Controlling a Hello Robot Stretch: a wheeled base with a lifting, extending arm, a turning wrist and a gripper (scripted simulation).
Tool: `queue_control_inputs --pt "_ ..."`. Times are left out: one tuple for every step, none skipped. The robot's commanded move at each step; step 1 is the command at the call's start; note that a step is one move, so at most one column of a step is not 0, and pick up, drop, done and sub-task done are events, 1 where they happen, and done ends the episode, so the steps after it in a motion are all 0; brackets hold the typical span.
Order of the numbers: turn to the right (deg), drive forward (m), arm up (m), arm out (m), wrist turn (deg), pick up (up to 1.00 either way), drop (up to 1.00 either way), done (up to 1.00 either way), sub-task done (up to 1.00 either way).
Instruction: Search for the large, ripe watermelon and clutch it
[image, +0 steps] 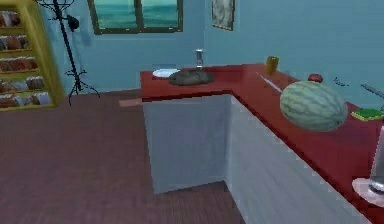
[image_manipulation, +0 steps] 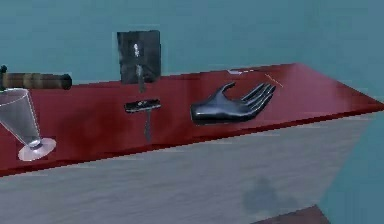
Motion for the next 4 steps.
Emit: queue_control_inputs --pt "0.0 0.5 0.0 0.0 0.0 0.0 0.0 0.0 0.0" --pt "-30.0 0.0 0.0 0.0 0.0 0.0 0.0 0.0 0.0" --pt "0.0 0.0 0.5 0.0 0.0 0.0 0.0 0.0 0.0" --pt "0.0 0.0 0.38 0.0 0.0 0.0 0.0 0.0 0.0"
